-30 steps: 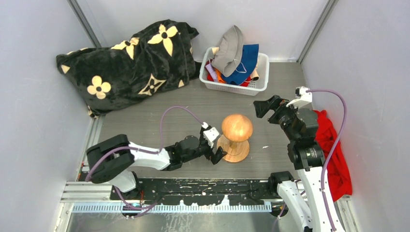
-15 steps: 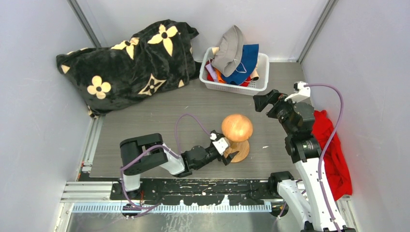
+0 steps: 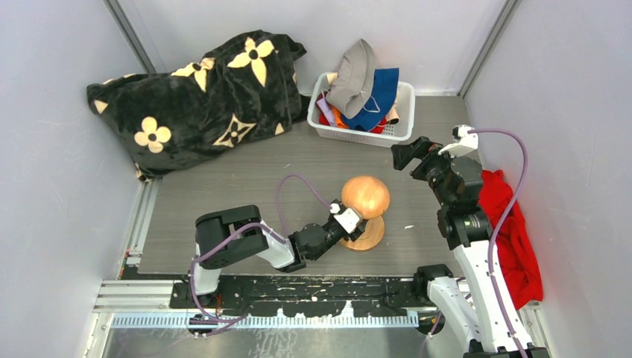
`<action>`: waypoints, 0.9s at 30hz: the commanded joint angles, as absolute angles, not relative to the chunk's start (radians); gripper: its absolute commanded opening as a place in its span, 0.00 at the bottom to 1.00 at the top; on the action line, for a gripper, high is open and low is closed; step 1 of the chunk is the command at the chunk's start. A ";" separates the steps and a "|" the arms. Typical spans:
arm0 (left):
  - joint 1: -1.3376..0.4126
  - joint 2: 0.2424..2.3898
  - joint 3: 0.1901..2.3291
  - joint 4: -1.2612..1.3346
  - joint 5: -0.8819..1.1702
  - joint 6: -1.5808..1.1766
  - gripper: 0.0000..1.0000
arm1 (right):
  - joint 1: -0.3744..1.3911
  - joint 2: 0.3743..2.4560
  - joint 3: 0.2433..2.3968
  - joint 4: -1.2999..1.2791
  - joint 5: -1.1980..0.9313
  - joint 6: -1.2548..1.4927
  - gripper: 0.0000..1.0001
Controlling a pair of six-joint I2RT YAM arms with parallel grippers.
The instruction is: Stack the hats
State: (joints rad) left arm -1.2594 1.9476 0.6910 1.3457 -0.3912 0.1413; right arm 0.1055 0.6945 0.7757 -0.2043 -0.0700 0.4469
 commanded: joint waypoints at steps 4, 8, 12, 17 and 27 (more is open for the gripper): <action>-1.224 1.952 0.709 1.431 -0.493 0.155 0.54 | 0.109 0.697 0.779 -0.123 -0.056 0.434 1.00; -1.183 1.936 0.683 1.431 -0.500 0.125 0.40 | 0.110 0.718 0.783 -0.117 -0.063 0.437 1.00; -1.130 1.925 0.662 1.431 -0.487 0.102 0.33 | 0.110 0.718 0.777 -0.110 -0.058 0.441 1.00; -1.062 1.930 0.663 1.431 -0.484 0.102 0.32 | 0.110 0.732 0.780 -0.103 -0.063 0.443 1.00; -0.906 1.951 0.661 1.431 -0.474 0.081 0.34 | 0.110 0.769 0.772 -0.063 -0.093 0.441 1.00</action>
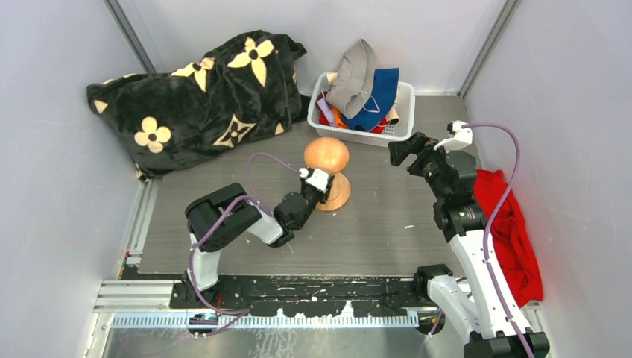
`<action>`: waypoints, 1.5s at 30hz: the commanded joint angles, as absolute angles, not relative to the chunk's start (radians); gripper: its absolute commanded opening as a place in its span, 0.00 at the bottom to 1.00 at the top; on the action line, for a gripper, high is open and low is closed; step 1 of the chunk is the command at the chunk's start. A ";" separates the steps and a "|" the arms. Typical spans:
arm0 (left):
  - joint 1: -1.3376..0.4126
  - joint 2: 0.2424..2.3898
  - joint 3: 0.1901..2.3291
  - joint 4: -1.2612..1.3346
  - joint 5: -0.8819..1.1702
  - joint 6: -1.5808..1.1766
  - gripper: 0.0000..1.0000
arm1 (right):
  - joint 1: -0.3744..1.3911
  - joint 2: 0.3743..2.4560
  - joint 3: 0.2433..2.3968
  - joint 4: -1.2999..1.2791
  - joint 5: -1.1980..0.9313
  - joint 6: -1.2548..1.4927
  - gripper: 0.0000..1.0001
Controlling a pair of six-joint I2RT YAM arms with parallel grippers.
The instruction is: Stack the hats
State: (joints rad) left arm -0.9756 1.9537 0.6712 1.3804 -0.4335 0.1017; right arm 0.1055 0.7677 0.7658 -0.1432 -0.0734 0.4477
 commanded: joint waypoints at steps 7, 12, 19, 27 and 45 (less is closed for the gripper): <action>-0.852 1.985 0.681 1.430 -0.455 0.062 0.34 | 0.110 0.796 0.774 -0.054 -0.103 0.441 1.00; -0.843 1.990 0.681 1.431 -0.459 0.054 0.40 | 0.110 0.793 0.747 0.005 -0.133 0.448 1.00; -0.844 1.958 0.635 1.430 -0.479 0.026 0.72 | 0.110 0.844 0.775 0.024 -0.163 0.461 1.00; -0.875 1.862 0.569 1.430 -0.532 0.043 0.76 | 0.110 0.907 0.804 0.045 -0.166 0.466 1.00; -1.181 1.389 0.489 1.196 -0.966 0.261 0.87 | 0.247 1.381 1.180 0.035 -0.085 0.466 0.97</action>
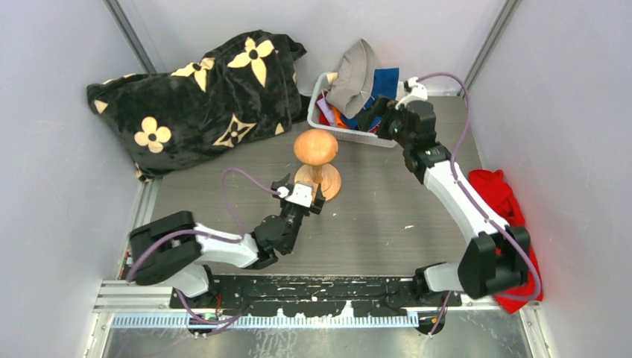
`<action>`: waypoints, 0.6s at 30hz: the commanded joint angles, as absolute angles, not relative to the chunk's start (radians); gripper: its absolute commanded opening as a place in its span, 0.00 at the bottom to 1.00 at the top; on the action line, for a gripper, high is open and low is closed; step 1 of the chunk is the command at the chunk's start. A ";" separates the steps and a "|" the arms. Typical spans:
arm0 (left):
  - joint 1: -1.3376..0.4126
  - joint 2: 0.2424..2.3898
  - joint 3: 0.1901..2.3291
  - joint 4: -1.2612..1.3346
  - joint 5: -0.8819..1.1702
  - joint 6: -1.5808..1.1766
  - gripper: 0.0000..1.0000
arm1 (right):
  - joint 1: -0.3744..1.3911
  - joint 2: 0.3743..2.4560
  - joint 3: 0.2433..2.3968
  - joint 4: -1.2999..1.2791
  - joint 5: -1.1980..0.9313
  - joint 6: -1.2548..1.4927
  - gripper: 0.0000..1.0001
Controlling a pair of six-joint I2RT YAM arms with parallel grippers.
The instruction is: Stack the hats
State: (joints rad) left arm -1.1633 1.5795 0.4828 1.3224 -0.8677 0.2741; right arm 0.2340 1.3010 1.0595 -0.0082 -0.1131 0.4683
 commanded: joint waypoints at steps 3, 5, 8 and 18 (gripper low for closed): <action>-1.170 1.192 0.548 0.893 -0.946 0.190 0.85 | 0.246 1.494 1.289 0.035 -0.091 0.486 0.96; -1.158 1.109 0.586 0.747 -0.919 0.154 0.85 | 0.247 1.579 1.374 0.027 -0.109 0.496 0.95; -1.143 1.010 0.637 0.582 -0.887 0.112 0.85 | 0.241 1.713 1.509 0.011 -0.107 0.493 0.93; -1.131 0.900 0.712 0.352 -0.843 0.062 0.84 | 0.193 2.141 1.990 -0.075 -0.104 0.438 0.87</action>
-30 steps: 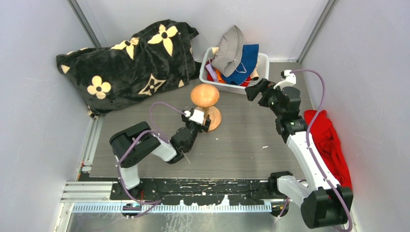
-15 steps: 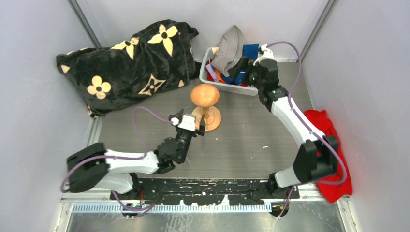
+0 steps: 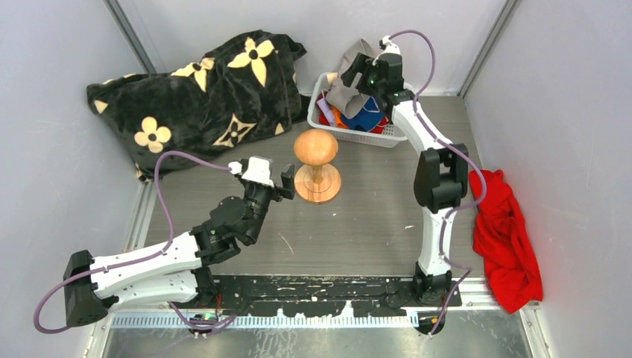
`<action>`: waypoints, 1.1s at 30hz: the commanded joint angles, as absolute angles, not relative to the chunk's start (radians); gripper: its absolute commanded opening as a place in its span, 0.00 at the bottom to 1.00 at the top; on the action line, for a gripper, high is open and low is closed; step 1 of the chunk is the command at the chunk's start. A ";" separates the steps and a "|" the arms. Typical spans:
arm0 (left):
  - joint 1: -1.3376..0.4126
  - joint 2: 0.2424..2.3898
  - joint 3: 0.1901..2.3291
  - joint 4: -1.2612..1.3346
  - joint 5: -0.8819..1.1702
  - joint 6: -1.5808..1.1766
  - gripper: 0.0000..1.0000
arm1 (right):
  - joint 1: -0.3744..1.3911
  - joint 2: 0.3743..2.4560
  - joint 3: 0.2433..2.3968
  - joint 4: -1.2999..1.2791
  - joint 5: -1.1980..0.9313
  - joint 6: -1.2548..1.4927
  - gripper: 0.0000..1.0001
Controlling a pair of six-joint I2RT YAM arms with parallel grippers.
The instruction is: Stack the hats
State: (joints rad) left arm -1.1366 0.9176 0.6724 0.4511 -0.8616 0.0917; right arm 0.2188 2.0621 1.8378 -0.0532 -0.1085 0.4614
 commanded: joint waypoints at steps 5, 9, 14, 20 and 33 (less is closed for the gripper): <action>-1.127 0.919 0.727 0.340 -0.843 0.071 0.84 | 0.176 2.168 2.010 -0.105 -0.119 0.475 0.86; -1.124 0.937 0.738 0.340 -0.848 0.084 0.84 | 0.175 2.106 1.881 -0.057 -0.122 0.502 0.86; -1.112 0.952 0.731 0.358 -0.839 0.078 0.84 | 0.176 2.073 1.783 0.000 -0.195 0.544 0.87; -1.099 0.962 0.726 0.353 -0.830 0.057 0.84 | 0.185 2.055 1.700 0.103 -0.247 0.591 0.87; -1.084 0.941 0.699 0.352 -0.821 0.031 0.84 | 0.192 1.889 1.630 0.063 -0.158 0.554 0.89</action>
State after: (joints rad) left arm -1.0916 0.9577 0.6926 0.3229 -0.8261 0.0521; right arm 0.1844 1.9919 1.6405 0.0219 -0.1692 0.5705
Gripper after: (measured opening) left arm 0.838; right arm 0.892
